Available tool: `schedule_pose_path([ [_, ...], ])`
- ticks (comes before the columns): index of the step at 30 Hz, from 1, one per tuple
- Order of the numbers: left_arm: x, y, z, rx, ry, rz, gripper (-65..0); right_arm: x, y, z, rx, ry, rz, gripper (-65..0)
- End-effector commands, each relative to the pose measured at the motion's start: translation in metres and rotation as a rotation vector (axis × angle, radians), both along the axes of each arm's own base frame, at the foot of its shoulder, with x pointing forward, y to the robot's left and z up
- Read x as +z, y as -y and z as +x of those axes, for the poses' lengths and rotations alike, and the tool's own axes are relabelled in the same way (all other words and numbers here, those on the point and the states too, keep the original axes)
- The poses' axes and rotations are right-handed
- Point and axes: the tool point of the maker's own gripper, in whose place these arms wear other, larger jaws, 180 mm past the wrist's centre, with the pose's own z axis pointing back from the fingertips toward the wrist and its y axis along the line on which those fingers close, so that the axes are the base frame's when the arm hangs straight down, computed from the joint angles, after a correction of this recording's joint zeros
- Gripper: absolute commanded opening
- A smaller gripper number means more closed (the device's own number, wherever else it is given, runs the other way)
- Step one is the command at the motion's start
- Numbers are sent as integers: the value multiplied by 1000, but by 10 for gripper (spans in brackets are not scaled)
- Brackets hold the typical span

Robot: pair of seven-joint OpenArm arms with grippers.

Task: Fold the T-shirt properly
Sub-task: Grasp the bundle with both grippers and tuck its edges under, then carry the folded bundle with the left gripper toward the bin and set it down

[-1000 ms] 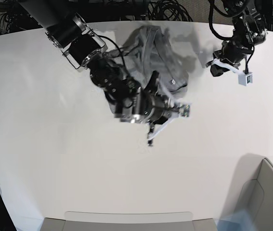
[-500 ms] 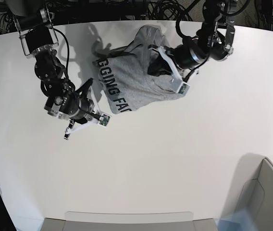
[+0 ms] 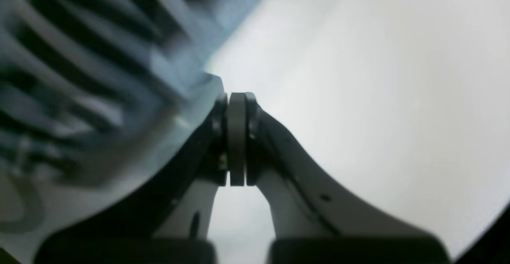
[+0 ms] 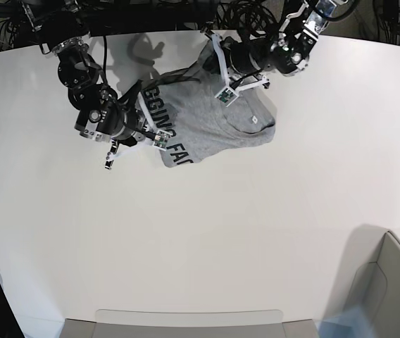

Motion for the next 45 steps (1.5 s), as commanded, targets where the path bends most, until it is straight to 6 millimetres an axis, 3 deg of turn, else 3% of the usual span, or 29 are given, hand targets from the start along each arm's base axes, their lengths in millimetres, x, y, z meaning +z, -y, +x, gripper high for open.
schedule_pose_path([
  [1, 2, -5, 8, 5, 33, 13, -650, 8, -4, 5, 1, 27, 15, -650],
  [4, -1, -18, 17, 39, 39, 41, -650, 3, -9, -3, 3, 7, 27, -650],
  [11, -10, -90, 56, 266, 55, 119, -650, -8, -49, -40, 121, -49, 61, -650],
  [14, 2, -108, 95, 326, 118, 130, -650, -13, -64, -55, 178, -75, 66, -650],
  [17, 8, -113, 129, 358, 162, 117, -650, -8, -76, -60, 187, -68, 94, -650],
  [23, 25, -89, 187, 430, 268, -8, -650, 19, -78, -65, 167, 0, 154, -650],
  [28, 50, -77, 224, 472, 361, -85, -650, 39, -43, -59, 53, 70, 163, -650],
  [30, 69, -74, 233, 481, 420, -118, -650, 41, -19, -50, -44, 85, 152, -650],
  [32, 92, -73, 237, 486, 482, -148, -650, 45, 9, -38, -153, 114, 145, -650],
  [35, 122, -56, 236, 460, 550, -202, -650, 54, 48, -23, -304, 161, 134, -650],
  [41, 97, -7, 173, 366, 458, -254, -650, 63, 99, -16, -441, 208, 85, -650],
  [45, 88, 23, 140, 287, 408, -278, -650, 62, 103, -18, -441, 204, 72, -650],
])
